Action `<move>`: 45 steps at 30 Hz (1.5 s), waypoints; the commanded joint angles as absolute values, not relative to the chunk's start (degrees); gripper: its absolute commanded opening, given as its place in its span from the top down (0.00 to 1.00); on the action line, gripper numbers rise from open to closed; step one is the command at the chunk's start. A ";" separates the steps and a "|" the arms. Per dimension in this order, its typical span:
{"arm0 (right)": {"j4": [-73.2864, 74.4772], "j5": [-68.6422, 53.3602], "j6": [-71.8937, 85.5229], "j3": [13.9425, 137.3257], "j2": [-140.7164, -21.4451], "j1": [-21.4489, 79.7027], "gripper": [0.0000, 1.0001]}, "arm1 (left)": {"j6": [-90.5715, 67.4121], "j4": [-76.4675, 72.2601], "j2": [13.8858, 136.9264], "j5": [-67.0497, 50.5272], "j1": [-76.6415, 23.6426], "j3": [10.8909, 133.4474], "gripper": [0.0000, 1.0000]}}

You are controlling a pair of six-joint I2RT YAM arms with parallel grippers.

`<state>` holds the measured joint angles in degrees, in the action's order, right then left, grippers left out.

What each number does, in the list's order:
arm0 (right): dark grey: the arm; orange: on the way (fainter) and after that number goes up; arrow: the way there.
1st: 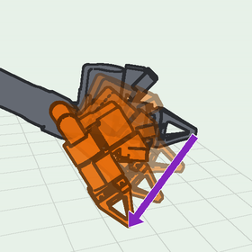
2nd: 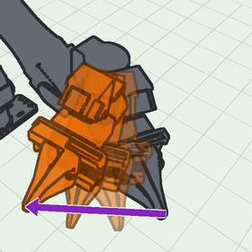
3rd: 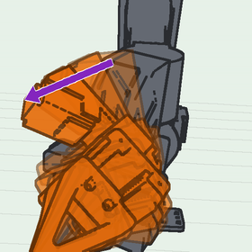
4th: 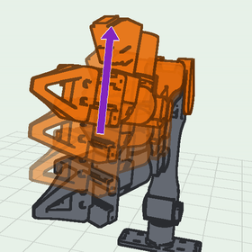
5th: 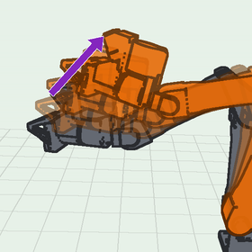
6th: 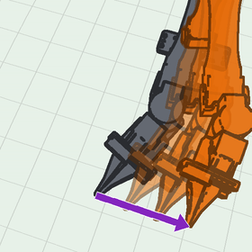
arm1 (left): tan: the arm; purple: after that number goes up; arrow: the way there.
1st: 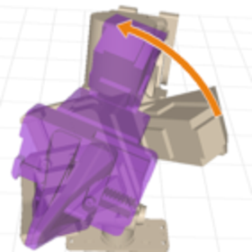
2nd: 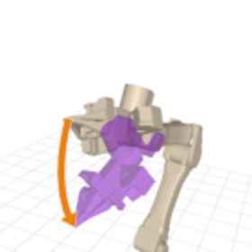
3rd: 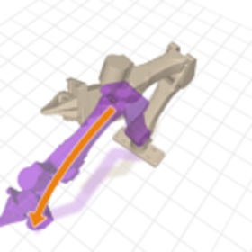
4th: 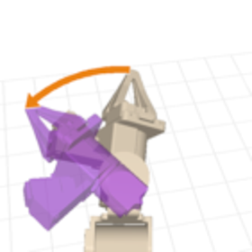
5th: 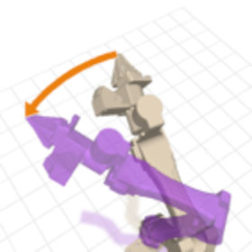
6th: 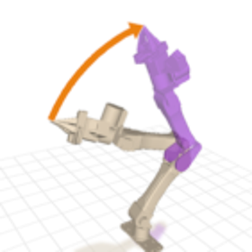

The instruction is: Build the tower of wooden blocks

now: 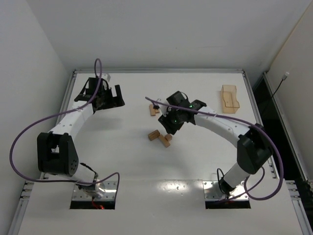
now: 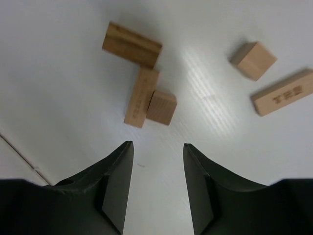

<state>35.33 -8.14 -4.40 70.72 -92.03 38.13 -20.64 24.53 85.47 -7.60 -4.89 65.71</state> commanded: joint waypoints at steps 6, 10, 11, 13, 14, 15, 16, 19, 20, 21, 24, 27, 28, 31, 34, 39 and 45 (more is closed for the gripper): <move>37.09 -9.83 -14.24 69.43 -101.85 42.71 0.66 | -21.27 23.91 81.47 -4.84 -5.10 65.57 0.00; 39.81 -12.22 -14.77 73.56 -106.69 43.24 0.67 | -20.74 23.91 80.95 -4.31 -5.10 65.04 0.00; 39.81 -12.22 -14.77 73.56 -107.31 43.24 0.67 | -20.74 23.91 80.95 -4.31 -5.10 65.04 0.00; 39.29 -12.22 -14.77 74.09 -108.54 43.77 0.67 | -20.74 23.91 80.95 -4.31 -5.10 65.04 0.00; 38.59 -12.22 -14.77 74.09 -108.54 43.77 0.67 | -20.74 23.91 81.47 -4.31 -5.10 65.04 0.00; 38.58 -11.35 -13.98 74.09 -109.24 43.77 0.66 | -20.74 23.91 81.47 -4.31 -5.10 65.04 0.00; 38.06 -10.29 -13.97 74.79 -110.12 43.77 0.64 | -20.74 23.91 81.47 -4.83 -5.10 65.04 0.00; 37.53 -7.73 -12.66 75.40 -111.01 43.77 0.57 | -20.74 23.91 82.00 -4.83 -5.10 65.04 0.00; 37.53 -6.26 -12.66 75.41 -111.79 43.16 0.54 | -20.74 23.91 82.00 -4.83 -5.10 65.04 0.00; 37.53 -6.24 -12.13 75.93 -112.41 43.15 0.51 | -20.74 23.91 82.52 -4.83 -5.10 65.04 0.00; 37.53 -5.45 -11.61 76.55 -113.02 43.15 0.47 | -20.74 23.38 82.53 -4.83 -5.10 65.04 0.00; 37.53 -5.45 -10.99 76.55 -113.64 43.15 0.47 | -20.74 23.38 83.06 -5.36 -5.10 65.04 0.00; 37.53 -5.45 -10.46 76.55 -113.64 43.15 0.47 | -20.74 23.38 83.06 -5.36 -5.10 65.04 0.00; 37.00 -5.45 -9.32 77.08 -114.96 43.68 0.47 | -20.74 23.38 83.06 -5.36 -5.10 65.04 0.00; 37.00 -6.15 -9.32 77.60 -115.58 43.68 0.54 | -20.74 23.38 83.58 -5.36 -5.10 65.04 0.00; 38.32 -6.15 -9.32 76.91 -116.81 44.30 0.63 | -20.74 23.38 83.58 -5.36 -5.10 65.04 0.00; 38.58 -1.59 -8.79 73.92 -112.34 44.82 1.00 | -20.74 23.38 84.11 -5.36 -5.10 65.04 0.00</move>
<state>38.09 -4.38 -9.52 75.37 -115.48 44.16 -20.62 24.71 83.77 -4.82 -4.89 65.25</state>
